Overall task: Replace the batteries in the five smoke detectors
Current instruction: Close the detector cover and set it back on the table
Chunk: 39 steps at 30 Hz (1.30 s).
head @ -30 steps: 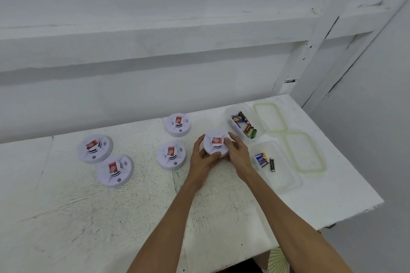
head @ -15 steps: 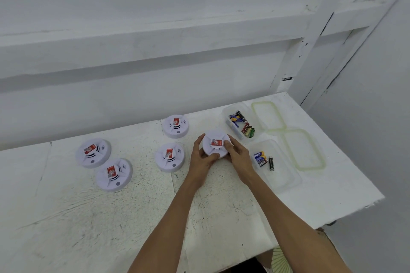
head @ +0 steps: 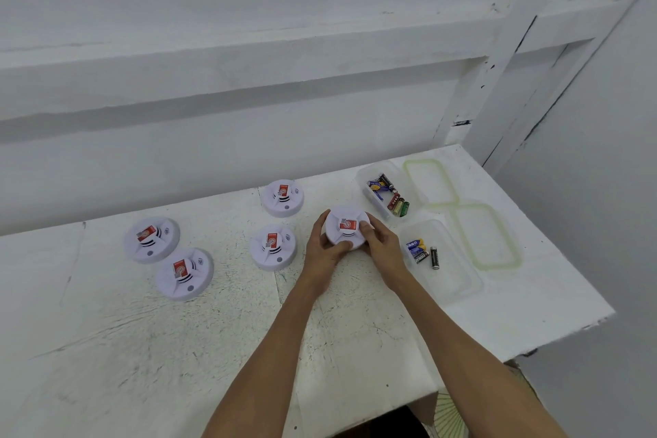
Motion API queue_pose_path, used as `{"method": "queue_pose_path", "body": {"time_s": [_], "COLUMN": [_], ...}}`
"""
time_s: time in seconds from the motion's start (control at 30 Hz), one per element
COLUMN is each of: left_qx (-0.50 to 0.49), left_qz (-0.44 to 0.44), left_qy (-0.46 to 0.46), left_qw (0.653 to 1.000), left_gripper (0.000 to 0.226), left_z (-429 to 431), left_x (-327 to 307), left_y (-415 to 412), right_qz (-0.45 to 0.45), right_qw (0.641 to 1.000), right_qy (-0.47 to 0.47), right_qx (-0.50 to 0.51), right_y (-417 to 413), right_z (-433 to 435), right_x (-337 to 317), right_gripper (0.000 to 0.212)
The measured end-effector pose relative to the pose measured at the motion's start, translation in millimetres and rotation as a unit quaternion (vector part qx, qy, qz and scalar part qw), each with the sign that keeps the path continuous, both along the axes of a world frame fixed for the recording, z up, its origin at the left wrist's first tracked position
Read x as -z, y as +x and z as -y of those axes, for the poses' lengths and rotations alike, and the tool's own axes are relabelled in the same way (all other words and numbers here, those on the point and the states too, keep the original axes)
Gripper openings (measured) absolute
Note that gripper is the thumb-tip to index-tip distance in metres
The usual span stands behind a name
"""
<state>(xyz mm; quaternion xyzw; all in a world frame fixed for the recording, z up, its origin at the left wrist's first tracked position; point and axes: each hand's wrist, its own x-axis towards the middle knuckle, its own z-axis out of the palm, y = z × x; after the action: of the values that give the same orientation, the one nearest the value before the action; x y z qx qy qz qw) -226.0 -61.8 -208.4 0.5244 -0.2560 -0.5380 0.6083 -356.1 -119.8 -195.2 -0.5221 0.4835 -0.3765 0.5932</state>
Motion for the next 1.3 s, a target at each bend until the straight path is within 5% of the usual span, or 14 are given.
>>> {"method": "queue_pose_path", "body": {"time_s": [0.6,0.8,1.3], "left_qx": [-0.008,-0.027,-0.062], "left_qz": [0.018,-0.11,-0.095], "left_qy": [-0.007,0.011,-0.005], "left_qw": [1.0,0.993,0.993], "left_gripper": [0.082,0.047,0.039], "left_z": [-1.5,-0.2,-5.7], "left_x": [0.4,-3.8,-1.4], "left_y": [-2.1,2.1,-3.5], "right_qz": [0.026,0.046,0.062], "right_qw": [0.999,0.998,0.996], "right_qy": [0.019,0.048,0.057], "right_qx": [0.001,0.012,0.002], "right_y": [-0.8,0.2,-3.3], "right_z": [1.5,3.0,0.9], "right_x": [-0.4,-0.3,-4.6], "right_gripper": [0.03,0.031,0.032]}}
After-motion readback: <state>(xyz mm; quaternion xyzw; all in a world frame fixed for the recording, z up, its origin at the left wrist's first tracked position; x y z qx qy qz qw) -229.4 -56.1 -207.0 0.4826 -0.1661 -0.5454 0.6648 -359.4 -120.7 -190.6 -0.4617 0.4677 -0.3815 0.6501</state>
